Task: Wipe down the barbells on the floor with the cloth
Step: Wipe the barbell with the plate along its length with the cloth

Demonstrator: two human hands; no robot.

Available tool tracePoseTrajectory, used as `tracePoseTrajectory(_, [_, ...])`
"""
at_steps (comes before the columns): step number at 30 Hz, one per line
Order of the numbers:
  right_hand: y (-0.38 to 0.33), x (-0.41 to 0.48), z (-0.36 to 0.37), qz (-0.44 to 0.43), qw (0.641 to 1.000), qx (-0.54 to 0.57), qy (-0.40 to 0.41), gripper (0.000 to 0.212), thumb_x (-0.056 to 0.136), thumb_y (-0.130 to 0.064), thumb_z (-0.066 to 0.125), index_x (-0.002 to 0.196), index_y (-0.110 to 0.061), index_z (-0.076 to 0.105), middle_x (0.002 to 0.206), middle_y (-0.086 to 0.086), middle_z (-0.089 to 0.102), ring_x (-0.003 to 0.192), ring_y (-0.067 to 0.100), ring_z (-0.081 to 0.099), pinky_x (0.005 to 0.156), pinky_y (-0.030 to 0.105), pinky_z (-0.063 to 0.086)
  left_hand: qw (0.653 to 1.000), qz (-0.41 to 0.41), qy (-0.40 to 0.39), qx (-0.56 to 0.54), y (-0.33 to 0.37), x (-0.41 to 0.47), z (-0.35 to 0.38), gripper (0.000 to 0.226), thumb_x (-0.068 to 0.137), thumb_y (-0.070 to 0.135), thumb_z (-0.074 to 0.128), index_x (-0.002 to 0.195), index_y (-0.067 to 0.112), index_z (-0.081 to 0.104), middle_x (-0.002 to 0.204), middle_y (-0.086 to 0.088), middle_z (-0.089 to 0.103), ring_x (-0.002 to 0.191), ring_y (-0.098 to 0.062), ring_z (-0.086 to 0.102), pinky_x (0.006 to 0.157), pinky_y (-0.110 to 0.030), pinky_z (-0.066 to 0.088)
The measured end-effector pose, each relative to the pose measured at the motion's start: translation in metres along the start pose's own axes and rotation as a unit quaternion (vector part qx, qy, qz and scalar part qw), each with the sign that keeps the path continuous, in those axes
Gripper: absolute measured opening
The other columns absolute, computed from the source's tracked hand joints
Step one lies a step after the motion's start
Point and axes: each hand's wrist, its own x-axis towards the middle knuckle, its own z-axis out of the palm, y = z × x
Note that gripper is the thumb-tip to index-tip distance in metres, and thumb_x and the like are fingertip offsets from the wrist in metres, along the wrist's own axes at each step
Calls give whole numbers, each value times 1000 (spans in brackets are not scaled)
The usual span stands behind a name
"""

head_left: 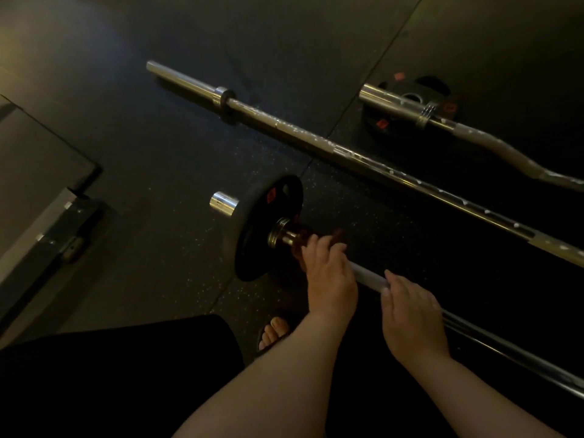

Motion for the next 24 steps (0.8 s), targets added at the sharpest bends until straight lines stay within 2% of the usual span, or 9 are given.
tracePoseTrajectory(3, [4,-2,-1,1,1000,-15,-3,50,106,-36,28,151,-20,42,145,-1,55,135,15,49,117,36,28,996,70,-37,46,-6,-16,9,39,104,29,43,143,29,47,159,8,21,154,-17,0,125,-45,1])
tracePoseTrajectory(5, [6,0,-4,-5,1000,-8,-8,50,106,-36,27,152,-21,41,146,-2,54,135,15,48,118,36,27,995,81,-33,41,-15,-6,0,41,103,30,46,144,35,45,159,10,24,153,-15,5,123,-41,4])
tracePoseTrajectory(8, [6,2,-5,-8,1000,4,-18,49,107,-36,26,153,-23,38,148,-5,51,137,12,45,119,35,25,999,-28,8,-28,-19,15,-17,40,104,31,46,143,36,46,159,10,25,152,-16,10,124,-45,16])
tracePoseTrajectory(10, [4,3,-5,-7,1000,6,-18,49,107,-36,26,153,-23,37,149,-5,51,137,12,45,120,35,25,989,-107,31,-100,-14,20,-20,38,104,28,46,141,33,50,160,10,23,153,-15,6,125,-49,16])
tracePoseTrajectory(11, [3,3,-5,-6,1000,7,-18,49,108,-36,25,154,-23,37,149,-5,51,138,12,44,120,35,25,989,-106,32,-100,-8,18,-17,37,104,25,47,139,31,52,160,11,23,153,-14,5,125,-49,14])
tracePoseTrajectory(15, [-1,1,-6,2,1000,1,-17,49,108,-36,26,153,-22,38,149,-4,51,138,13,45,119,35,25,998,37,-37,26,3,-11,-1,44,100,18,52,143,24,48,161,7,18,154,-18,-1,125,-48,0])
tracePoseTrajectory(18, [2,0,-10,-1,1000,8,-19,49,108,-35,26,153,-21,38,149,-3,51,137,14,45,119,35,26,996,68,-39,30,-8,-10,-4,46,100,19,52,145,30,45,161,9,20,153,-16,1,125,-45,0])
tracePoseTrajectory(21, [5,2,-13,-13,999,22,-31,49,108,-35,26,154,-22,37,149,-4,51,137,13,45,119,35,25,1000,-12,-14,-24,-16,6,-15,44,103,24,49,145,36,45,163,11,17,154,-14,0,124,-42,5])
tracePoseTrajectory(24, [3,2,-14,-10,999,32,-36,48,109,-35,26,155,-22,36,151,-4,49,139,13,43,119,34,23,987,-110,12,-114,-3,7,-15,43,103,19,48,145,31,48,164,11,14,154,-11,-1,125,-44,7])
